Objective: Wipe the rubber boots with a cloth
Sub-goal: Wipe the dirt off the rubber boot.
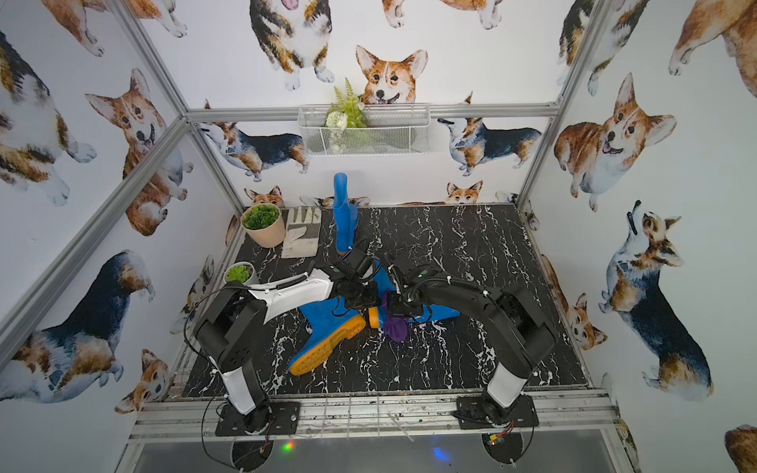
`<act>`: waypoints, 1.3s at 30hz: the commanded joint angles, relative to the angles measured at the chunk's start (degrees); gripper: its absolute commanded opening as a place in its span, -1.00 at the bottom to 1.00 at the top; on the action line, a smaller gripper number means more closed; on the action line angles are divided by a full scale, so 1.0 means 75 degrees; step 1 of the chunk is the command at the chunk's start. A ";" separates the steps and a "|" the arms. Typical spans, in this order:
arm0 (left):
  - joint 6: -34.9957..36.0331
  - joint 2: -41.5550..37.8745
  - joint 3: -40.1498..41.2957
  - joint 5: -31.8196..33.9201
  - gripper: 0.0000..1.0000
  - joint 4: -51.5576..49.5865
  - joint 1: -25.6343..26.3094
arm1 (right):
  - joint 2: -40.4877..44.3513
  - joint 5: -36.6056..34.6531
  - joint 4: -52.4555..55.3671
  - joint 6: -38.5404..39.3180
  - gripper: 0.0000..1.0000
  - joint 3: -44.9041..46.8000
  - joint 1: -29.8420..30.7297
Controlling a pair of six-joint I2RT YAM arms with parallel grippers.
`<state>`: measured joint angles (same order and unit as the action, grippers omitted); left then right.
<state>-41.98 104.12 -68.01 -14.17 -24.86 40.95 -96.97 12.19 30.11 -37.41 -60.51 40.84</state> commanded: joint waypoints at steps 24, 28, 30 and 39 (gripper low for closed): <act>0.0176 0.0532 -0.0606 -0.0543 -1.00 -0.0102 -0.0069 | 0.0761 -0.0282 0.0100 -0.0040 -1.00 0.0176 0.0093; 0.0320 0.0532 -0.0706 -0.0548 -1.00 -0.0259 -0.0104 | 0.0697 -0.0233 0.0172 0.0074 -1.00 0.0740 -0.0722; 0.0376 0.0541 -0.0731 -0.0583 -1.00 -0.0263 -0.0131 | 0.1131 0.0206 0.0015 0.0014 -1.00 0.1414 -0.1853; 0.0707 0.0506 -0.0952 -0.0410 -0.69 -0.0551 -0.0136 | 0.3346 0.0277 0.1098 0.0949 -1.00 0.2166 -0.5785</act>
<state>-37.98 108.20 -74.15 -17.56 -27.77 40.07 -75.22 14.37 33.56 -32.88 -43.88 -1.13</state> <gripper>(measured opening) 0.279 0.102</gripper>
